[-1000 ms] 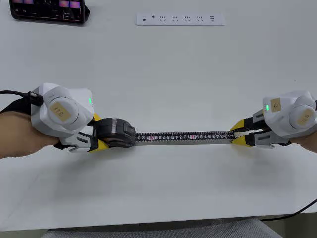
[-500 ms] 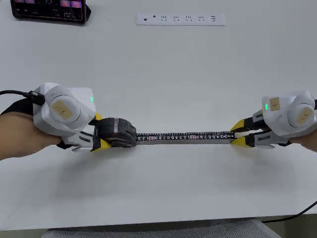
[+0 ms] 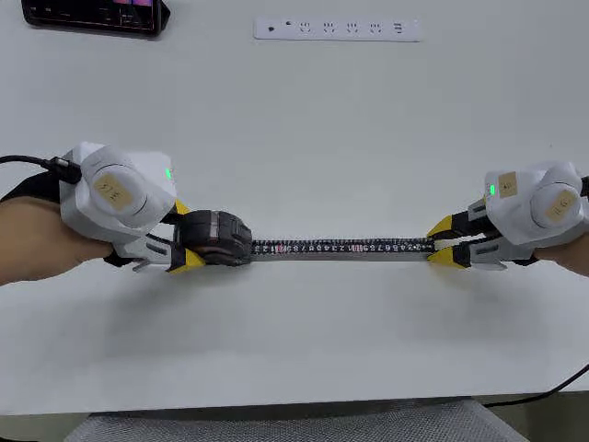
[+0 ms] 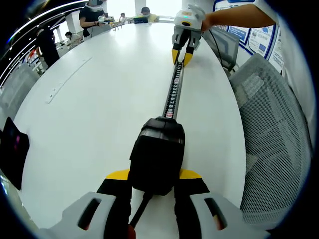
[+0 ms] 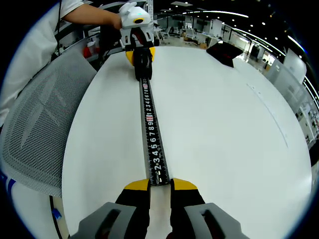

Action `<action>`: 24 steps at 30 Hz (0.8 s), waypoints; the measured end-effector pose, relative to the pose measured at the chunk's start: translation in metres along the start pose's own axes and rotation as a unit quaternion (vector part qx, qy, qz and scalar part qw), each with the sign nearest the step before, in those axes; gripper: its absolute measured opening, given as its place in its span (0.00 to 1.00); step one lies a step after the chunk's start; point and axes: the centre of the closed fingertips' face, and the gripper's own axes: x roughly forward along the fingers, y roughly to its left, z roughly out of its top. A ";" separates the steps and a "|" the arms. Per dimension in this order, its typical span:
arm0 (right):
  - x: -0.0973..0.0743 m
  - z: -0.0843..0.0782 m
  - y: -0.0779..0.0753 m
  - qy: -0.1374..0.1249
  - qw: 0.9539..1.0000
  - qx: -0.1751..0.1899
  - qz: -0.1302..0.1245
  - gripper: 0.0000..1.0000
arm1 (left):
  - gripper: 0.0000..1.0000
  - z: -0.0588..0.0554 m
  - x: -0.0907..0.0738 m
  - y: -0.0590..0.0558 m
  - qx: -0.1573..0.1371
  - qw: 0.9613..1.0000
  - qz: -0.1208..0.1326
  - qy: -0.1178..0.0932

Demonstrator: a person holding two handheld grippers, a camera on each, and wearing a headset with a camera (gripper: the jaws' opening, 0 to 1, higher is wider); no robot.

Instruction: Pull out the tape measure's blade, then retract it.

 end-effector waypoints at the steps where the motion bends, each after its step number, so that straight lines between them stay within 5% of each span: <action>1: 0.000 0.000 0.000 0.000 1.000 0.000 -0.001 0.12 | 0.28 0.000 0.000 0.000 -0.001 1.000 0.000 0.000; 24: 0.000 0.001 0.001 -0.005 1.000 0.030 -0.003 0.20 | 0.35 0.000 -0.001 0.002 -0.012 1.000 0.008 -0.003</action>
